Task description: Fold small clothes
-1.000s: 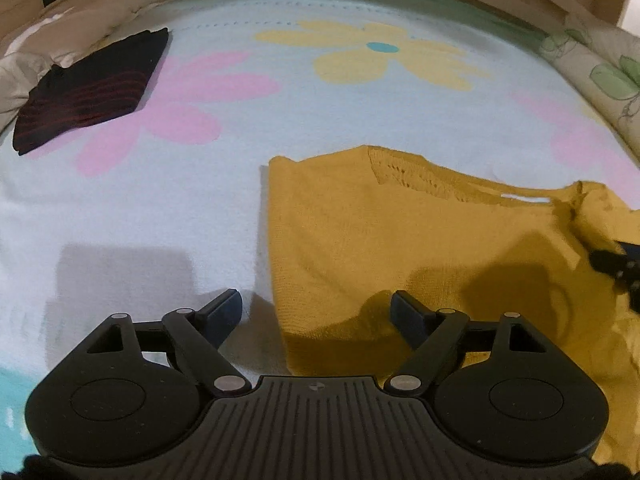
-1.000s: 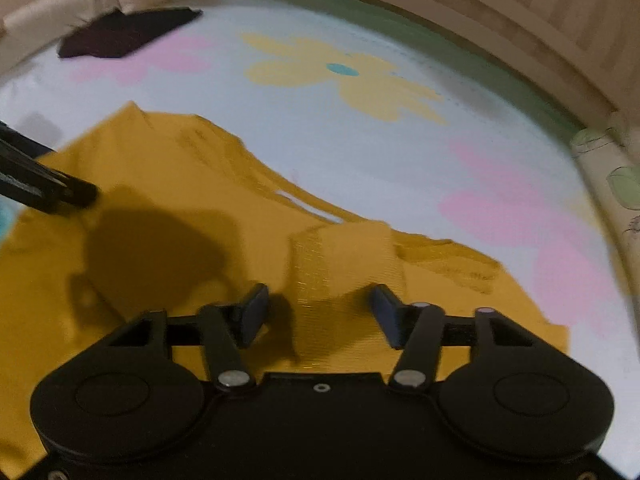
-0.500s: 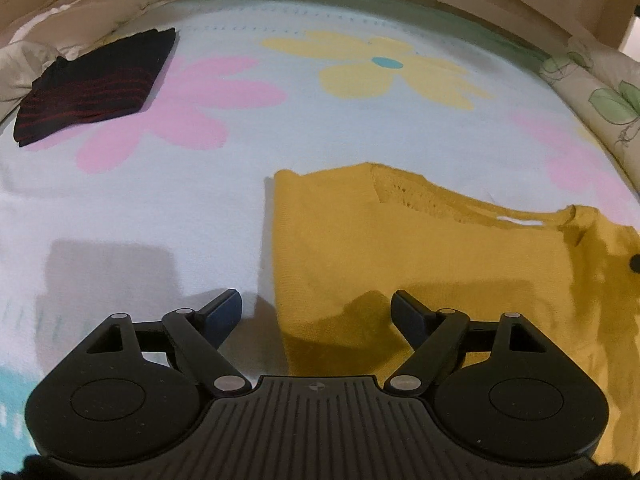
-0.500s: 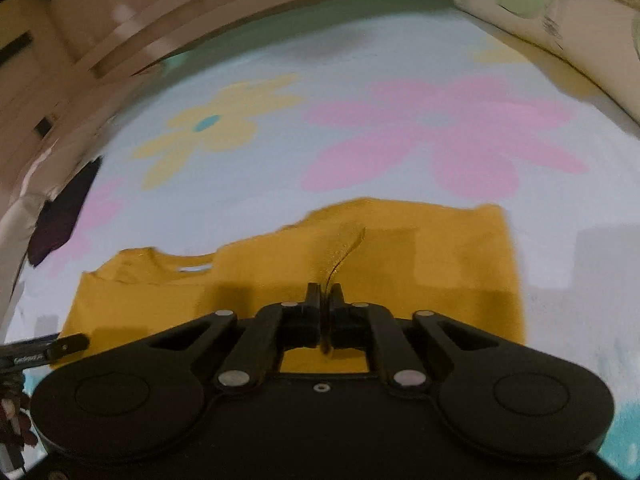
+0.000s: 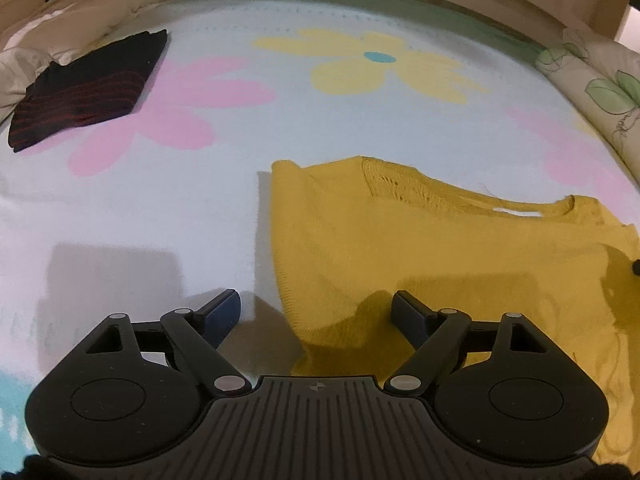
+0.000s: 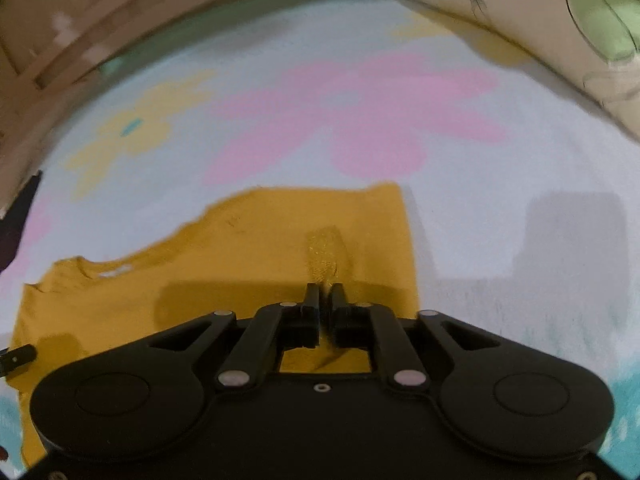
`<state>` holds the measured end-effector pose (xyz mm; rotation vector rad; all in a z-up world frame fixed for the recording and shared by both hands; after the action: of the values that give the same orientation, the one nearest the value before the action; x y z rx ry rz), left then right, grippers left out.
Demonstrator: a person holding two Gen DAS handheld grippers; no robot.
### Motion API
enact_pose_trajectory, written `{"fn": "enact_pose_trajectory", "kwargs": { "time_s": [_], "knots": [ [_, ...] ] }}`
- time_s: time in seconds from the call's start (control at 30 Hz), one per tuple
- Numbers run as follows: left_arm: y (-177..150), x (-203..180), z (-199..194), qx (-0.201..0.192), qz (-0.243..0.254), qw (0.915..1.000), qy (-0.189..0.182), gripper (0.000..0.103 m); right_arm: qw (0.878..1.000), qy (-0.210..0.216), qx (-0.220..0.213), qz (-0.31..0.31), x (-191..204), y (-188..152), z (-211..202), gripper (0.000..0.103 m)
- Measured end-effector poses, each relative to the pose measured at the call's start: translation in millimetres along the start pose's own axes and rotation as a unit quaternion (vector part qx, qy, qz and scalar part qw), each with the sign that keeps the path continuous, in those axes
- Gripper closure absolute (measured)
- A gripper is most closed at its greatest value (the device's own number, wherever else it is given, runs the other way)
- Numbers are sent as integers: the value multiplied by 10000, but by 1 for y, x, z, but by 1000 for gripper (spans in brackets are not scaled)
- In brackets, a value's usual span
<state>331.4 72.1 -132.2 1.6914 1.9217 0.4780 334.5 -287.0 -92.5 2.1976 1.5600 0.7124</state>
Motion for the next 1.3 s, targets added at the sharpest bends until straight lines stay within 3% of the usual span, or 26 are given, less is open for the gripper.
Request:
{"fn": "enact_pose_trajectory", "kwargs": {
  "time_s": [0.17,0.43,0.77,0.93,1.03,1.3],
  "knots": [
    [-4,7,-21,-32,-26,9999,-92,18,9998,29,-164,97,-6,2,-22,43],
    [-32,9,-77,-78,38,9994,-333,9,9986,449,-247,107,-6,-14,-69,37],
    [-89,0,-132,-228,-125,9975,-664,7,9965,790,-255,-92,6,-81,-133,27],
    [-121,-4,-148,-193,-117,9971,-726,7,9964,826,-126,-169,5,-117,-153,25],
    [-137,-4,-151,-116,-184,9971,-735,7,9963,844,-52,-142,0,-135,-161,17],
    [-174,9,-152,182,-333,9974,-618,7,9961,812,330,-83,-10,-172,-169,16]
  ]
}}
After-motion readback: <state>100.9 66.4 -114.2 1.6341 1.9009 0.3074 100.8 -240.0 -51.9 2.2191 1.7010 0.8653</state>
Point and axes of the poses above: each gripper's, at about its wrist camera, not at the fingertips, and z roughly the way its jaws point, x to its left, y to its top, the point moved 1 cm from there along z, roughly the way its jaws point, and after that the axes turned 4 degrees about -z, right-handed, at the moved point
